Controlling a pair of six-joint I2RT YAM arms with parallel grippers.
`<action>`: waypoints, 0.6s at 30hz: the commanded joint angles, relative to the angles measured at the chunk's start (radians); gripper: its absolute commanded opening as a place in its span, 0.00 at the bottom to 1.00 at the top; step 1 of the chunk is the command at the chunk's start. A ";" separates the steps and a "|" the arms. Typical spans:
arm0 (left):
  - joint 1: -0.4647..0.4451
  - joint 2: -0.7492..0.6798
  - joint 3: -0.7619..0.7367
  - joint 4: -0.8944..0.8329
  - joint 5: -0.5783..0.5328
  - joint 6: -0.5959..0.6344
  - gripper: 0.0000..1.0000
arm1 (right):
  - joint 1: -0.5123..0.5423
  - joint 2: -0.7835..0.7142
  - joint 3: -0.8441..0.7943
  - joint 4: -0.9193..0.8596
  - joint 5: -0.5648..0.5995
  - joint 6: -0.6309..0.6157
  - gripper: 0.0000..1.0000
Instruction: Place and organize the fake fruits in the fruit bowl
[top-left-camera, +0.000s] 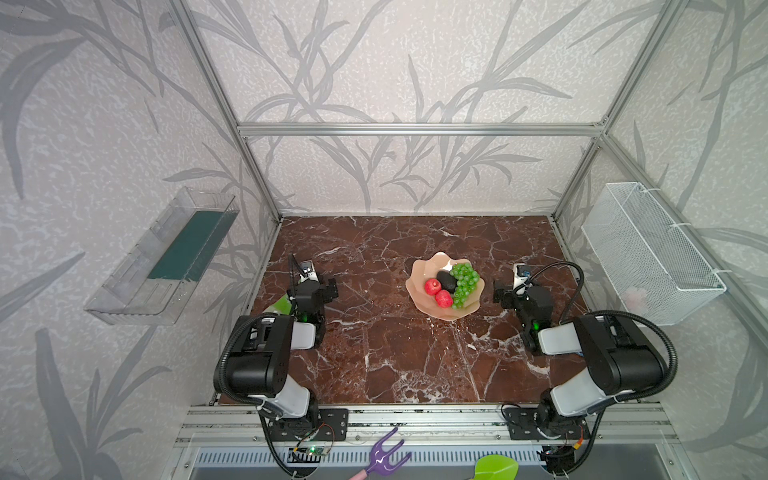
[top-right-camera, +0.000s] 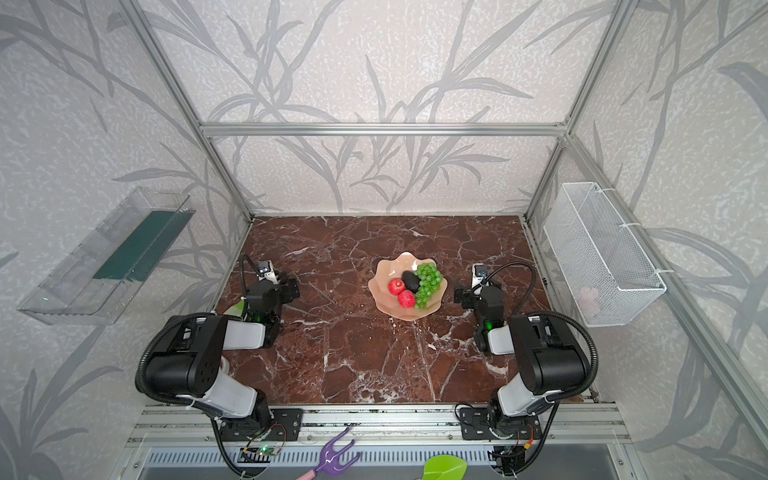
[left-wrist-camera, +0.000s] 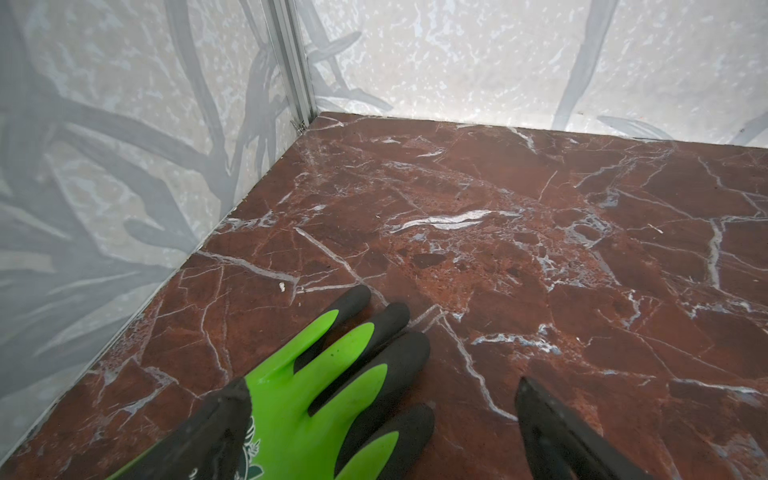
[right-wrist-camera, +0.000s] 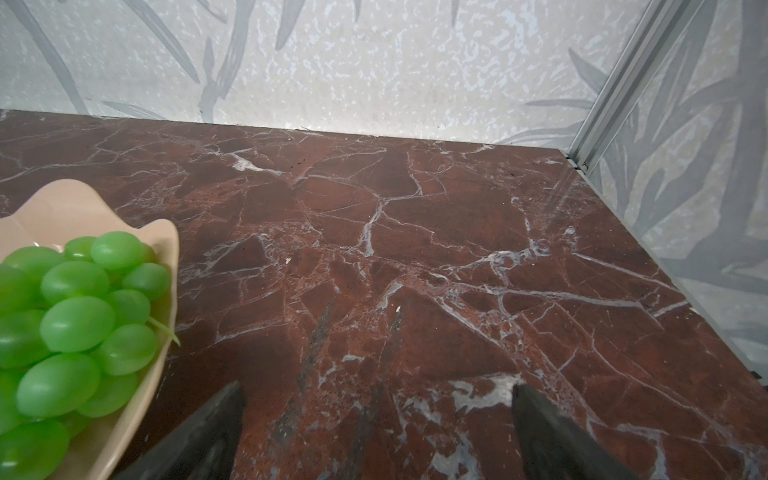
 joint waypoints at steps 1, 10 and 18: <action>-0.004 0.006 -0.005 0.050 -0.005 0.019 0.99 | -0.001 0.002 0.024 -0.005 0.015 -0.009 0.99; 0.002 0.006 0.003 0.032 0.014 0.014 0.99 | 0.002 0.002 0.018 0.007 0.015 -0.011 0.99; 0.000 0.005 -0.014 0.066 0.047 0.032 0.99 | 0.012 0.023 -0.070 0.196 0.044 -0.014 0.99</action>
